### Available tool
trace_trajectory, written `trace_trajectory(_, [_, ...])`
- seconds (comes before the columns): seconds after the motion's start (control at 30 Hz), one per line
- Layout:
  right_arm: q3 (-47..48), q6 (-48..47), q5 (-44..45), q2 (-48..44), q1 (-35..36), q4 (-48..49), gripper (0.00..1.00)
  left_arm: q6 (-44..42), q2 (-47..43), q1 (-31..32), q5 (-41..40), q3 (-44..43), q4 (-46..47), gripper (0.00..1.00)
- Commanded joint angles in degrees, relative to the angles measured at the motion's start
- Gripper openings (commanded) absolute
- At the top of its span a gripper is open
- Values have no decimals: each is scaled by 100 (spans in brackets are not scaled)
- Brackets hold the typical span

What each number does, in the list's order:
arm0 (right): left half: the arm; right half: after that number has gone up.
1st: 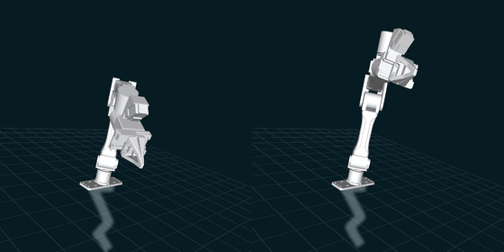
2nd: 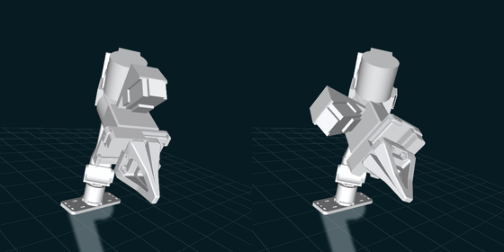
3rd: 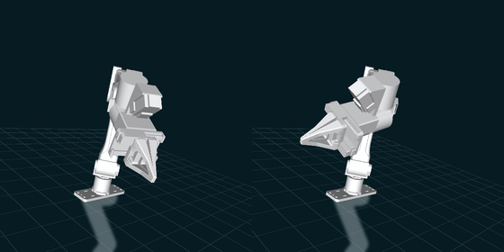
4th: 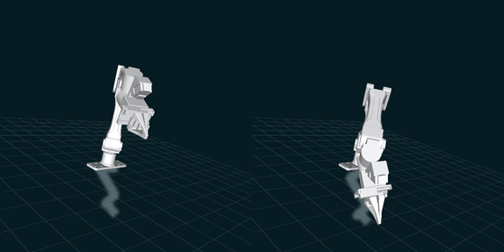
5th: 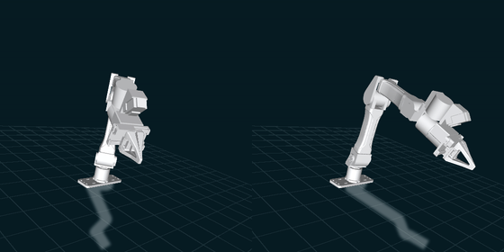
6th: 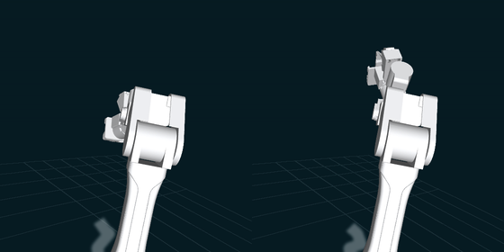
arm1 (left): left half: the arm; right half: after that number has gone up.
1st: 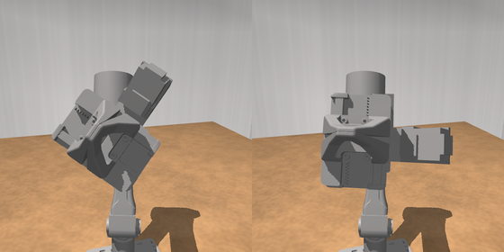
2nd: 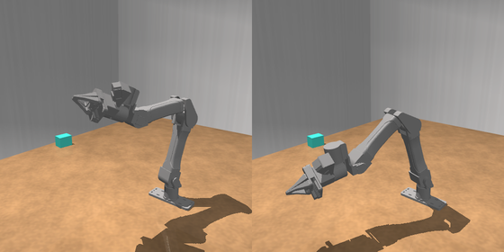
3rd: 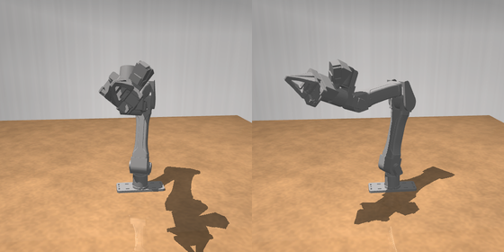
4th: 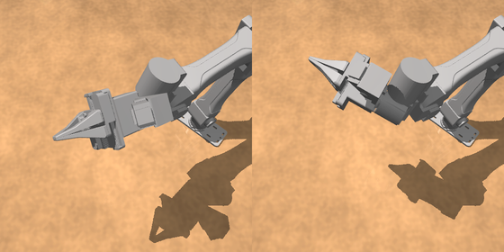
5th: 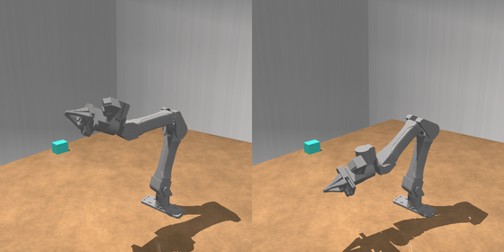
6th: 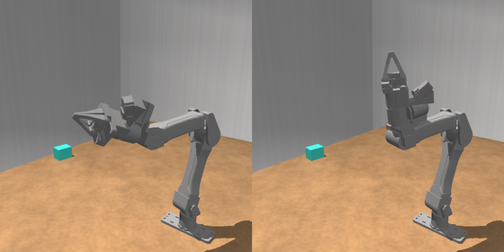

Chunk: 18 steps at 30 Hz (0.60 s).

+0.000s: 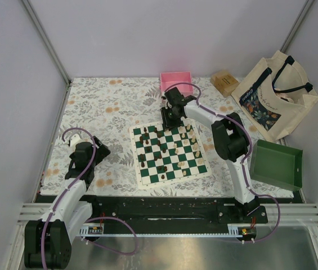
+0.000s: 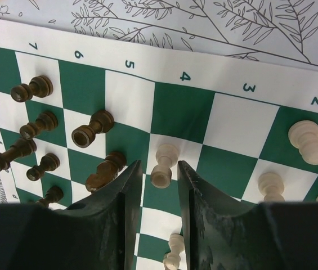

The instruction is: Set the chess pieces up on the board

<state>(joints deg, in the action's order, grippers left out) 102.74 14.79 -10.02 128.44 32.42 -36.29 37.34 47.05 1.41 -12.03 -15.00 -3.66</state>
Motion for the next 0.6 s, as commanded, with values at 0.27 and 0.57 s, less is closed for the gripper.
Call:
trace_trajectory(0.27, [71,-55,70,-425,80,-1,24,-8,15,-9,-36,-143,261,99])
trace_trajectory(0.57, [211,-204,746,-952,36,35,22,-16,15,-9,-36,-152,269,99])
